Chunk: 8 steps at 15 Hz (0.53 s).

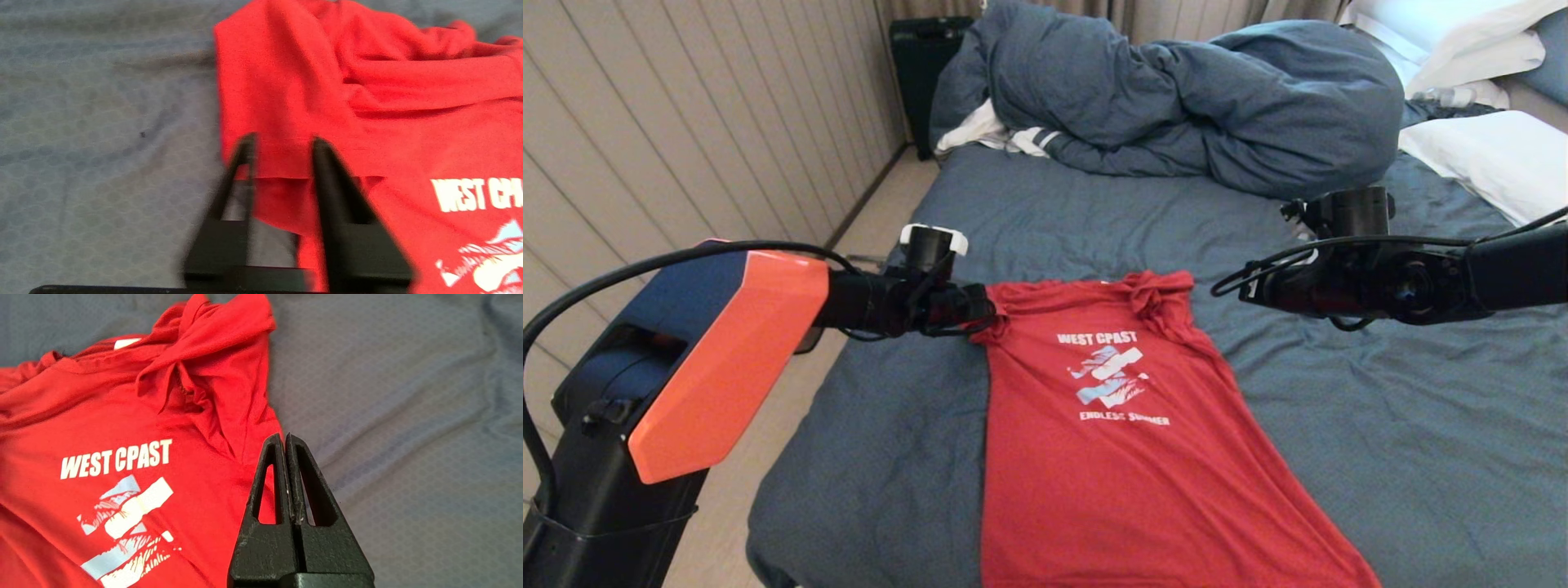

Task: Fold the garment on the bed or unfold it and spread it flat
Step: Fold the red T-shirt

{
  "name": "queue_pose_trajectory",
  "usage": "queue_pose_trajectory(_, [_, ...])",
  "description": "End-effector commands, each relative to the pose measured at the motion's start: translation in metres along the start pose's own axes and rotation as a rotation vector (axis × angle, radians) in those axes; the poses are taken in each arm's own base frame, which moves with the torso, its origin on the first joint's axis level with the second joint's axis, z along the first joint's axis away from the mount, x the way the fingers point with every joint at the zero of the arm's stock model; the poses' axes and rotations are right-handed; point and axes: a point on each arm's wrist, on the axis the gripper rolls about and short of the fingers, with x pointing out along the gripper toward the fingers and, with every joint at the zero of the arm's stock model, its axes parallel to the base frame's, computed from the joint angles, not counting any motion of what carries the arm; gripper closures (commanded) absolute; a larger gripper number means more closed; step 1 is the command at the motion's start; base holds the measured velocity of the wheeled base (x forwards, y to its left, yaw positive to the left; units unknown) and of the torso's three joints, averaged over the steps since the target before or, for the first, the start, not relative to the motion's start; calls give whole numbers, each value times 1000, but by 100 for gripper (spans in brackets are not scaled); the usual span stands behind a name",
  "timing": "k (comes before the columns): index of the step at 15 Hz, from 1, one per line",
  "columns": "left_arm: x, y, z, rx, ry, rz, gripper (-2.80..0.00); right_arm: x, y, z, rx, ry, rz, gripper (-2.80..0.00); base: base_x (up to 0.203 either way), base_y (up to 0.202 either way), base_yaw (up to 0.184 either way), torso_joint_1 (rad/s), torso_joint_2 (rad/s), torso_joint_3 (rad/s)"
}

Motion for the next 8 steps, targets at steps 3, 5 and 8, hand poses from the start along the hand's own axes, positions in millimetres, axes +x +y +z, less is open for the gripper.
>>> queue_pose_trajectory(3, [10,3,-8,-1,15,9,-280,3,-1,-2,2,7,-2,0,0,0,0,0,0,0])
queue_pose_trajectory(5, [20,5,-16,0,27,14,-280,4,-1,-3,1,10,-3,0,0,0,0,0,0,0])
queue_pose_trajectory(8, [28,9,-21,1,25,16,-280,7,-1,-4,1,14,-4,0,0,0,0,0,0,0])
